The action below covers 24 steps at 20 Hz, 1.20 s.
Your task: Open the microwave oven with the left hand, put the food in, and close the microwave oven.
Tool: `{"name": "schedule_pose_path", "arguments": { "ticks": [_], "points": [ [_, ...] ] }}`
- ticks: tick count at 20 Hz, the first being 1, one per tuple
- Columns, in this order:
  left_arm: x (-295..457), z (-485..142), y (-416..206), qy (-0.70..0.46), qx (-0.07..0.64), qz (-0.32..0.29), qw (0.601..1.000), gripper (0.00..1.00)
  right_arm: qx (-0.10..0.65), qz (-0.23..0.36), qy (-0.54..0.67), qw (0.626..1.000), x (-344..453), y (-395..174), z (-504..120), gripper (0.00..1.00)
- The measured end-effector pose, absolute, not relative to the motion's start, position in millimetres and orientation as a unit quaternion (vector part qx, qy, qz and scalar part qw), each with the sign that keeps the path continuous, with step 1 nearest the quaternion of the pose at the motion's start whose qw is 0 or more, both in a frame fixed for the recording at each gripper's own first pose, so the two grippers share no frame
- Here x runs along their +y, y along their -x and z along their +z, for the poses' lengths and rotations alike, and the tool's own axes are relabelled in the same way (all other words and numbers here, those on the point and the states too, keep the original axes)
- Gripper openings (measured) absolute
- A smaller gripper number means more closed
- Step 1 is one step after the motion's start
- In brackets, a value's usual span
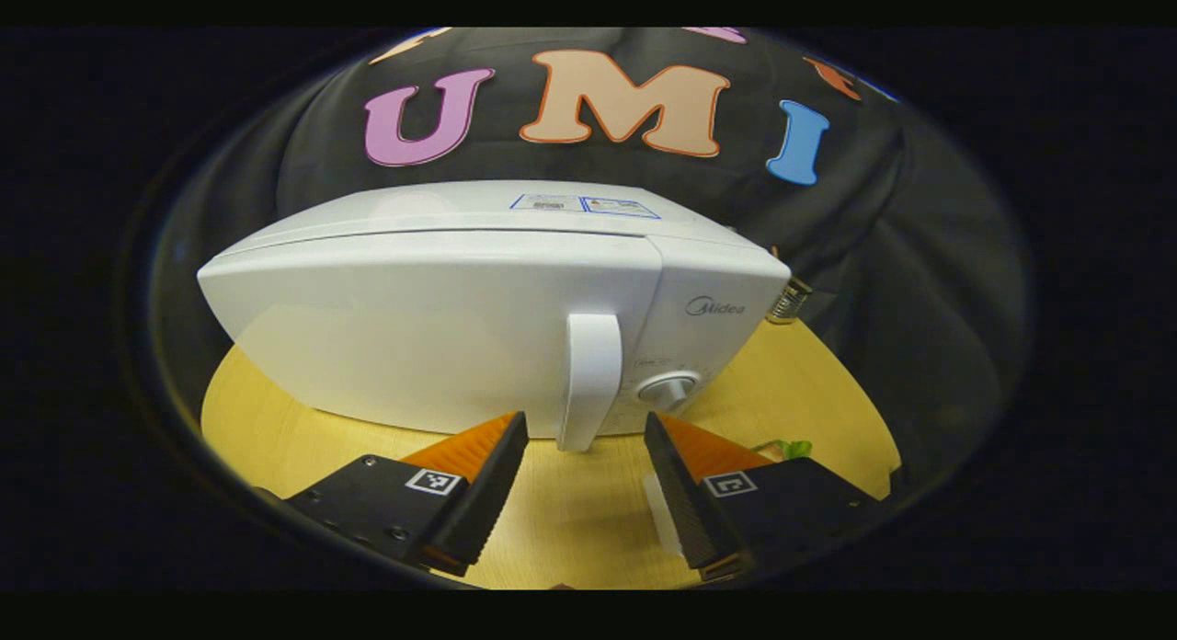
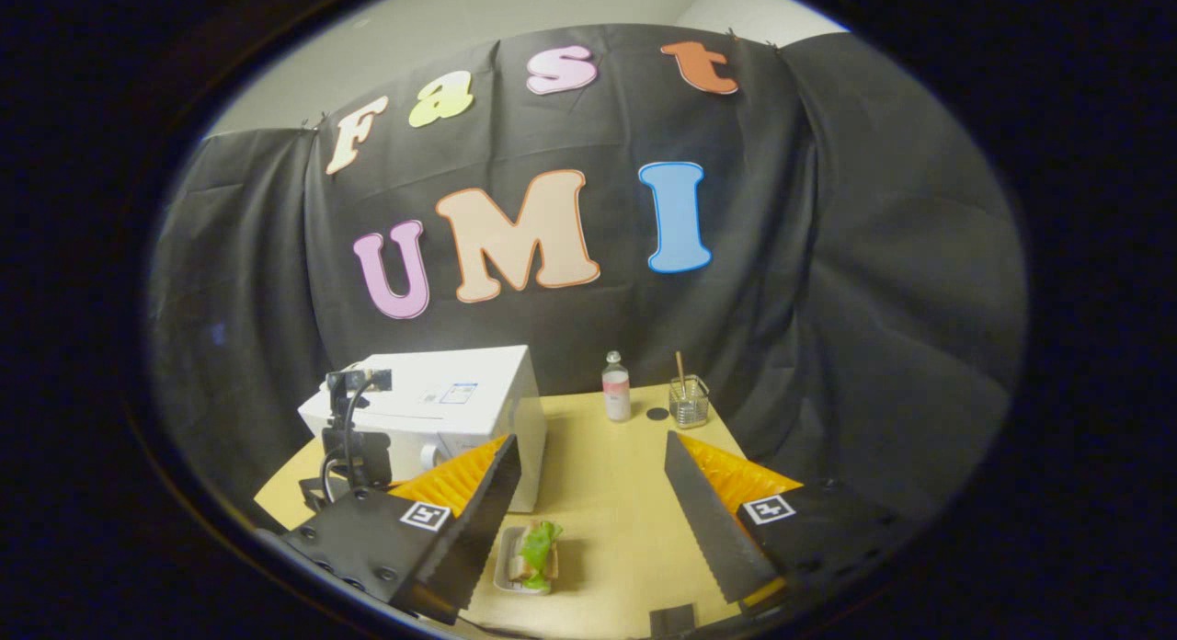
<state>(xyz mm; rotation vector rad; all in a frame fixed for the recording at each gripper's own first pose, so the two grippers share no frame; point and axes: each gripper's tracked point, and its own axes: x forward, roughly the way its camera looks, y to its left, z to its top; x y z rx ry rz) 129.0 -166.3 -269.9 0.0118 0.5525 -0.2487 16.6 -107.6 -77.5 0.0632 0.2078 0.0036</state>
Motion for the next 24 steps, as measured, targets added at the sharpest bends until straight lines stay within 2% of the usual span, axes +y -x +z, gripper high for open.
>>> {"name": "schedule_pose_path", "arguments": {
  "ticks": [7,9,10,15,16,17,18,19,24],
  "points": [
    [-166,-269,-145,-0.013,0.268,-0.117,0.956,0.71,0.122,0.005,-0.037,0.992,-125,-13,-87,0.99],
    [-173,-272,-145,0.010,0.271,-0.126,0.954,0.61,0.126,0.005,-0.037,0.991,-130,-12,-90,0.99],
    [-175,-273,-145,0.020,0.271,-0.125,0.954,0.64,0.128,0.005,-0.037,0.991,-132,-11,-90,0.99],
    [-170,-275,-150,0.052,0.269,-0.094,0.957,0.31,0.141,0.004,-0.045,0.989,-146,-6,-98,0.99],
    [-169,-275,-150,0.050,0.271,-0.091,0.957,0.35,0.141,0.004,-0.049,0.989,-147,-6,-99,1.00],
    [-170,-275,-150,0.044,0.271,-0.089,0.957,0.32,0.142,0.005,-0.053,0.989,-148,-5,-99,1.00],
    [-169,-276,-149,0.035,0.274,-0.086,0.957,0.34,0.142,0.005,-0.056,0.988,-150,-4,-100,0.99],
    [-169,-276,-150,0.029,0.274,-0.083,0.958,0.31,0.142,0.004,-0.060,0.988,-151,-3,-102,0.92],
    [-167,-276,-148,0.014,0.268,-0.064,0.961,0.24,0.146,-0.001,-0.072,0.987,-159,2,-108,0.92]
  ]
}}
